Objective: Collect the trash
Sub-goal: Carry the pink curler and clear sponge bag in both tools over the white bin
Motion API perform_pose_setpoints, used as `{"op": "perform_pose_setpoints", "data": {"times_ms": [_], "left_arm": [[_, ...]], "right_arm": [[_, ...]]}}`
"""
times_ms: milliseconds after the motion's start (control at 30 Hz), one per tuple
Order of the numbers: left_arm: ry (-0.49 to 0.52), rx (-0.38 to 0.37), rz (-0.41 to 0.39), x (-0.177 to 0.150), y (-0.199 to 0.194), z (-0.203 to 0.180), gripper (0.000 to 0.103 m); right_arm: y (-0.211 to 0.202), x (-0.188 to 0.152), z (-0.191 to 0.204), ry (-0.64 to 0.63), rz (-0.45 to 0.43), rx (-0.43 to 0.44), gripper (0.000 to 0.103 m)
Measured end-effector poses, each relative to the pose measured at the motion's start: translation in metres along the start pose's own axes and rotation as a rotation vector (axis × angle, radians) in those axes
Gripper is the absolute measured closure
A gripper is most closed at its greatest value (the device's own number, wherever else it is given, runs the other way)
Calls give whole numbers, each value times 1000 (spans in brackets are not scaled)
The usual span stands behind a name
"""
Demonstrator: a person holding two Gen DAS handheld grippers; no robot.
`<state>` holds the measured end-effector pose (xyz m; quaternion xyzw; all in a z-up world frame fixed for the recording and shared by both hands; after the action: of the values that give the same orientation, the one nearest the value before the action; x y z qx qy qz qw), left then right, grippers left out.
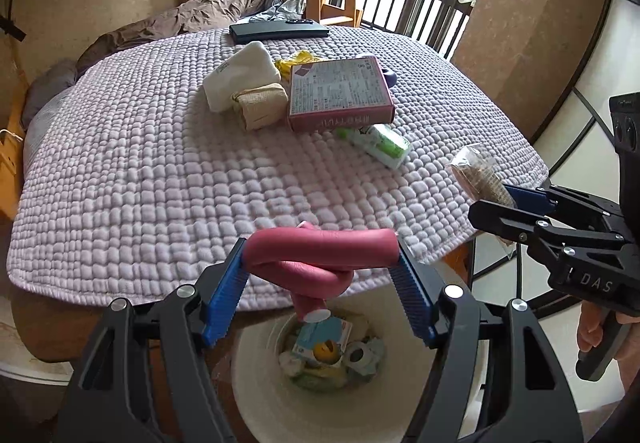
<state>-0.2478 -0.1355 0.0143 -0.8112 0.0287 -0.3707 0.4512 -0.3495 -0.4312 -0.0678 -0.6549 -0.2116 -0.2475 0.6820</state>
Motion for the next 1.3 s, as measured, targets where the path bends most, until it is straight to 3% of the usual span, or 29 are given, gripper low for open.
{"op": "perform_pose_setpoints", "data": {"times_ms": [667, 1300], "left_arm": [[21, -63, 39, -26, -19, -11, 33], [34, -81, 118, -55, -13, -12, 33]], "right_arm": [[-23, -34, 23, -28, 43, 9, 66], [-21, -58, 32, -51, 110, -1, 66]]}}
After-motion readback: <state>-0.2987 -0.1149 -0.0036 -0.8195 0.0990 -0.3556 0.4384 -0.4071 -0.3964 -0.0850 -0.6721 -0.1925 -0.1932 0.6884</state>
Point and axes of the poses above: each gripper's, at about its wrist camera, not at the fingertips, and y roughly the way its jaws point, z to its left, x to its top, the point moved 1 cm from there along y, roughly the way its jaws point, and after that the axes turned 11 degrees about -x, right-handed, at the moved point
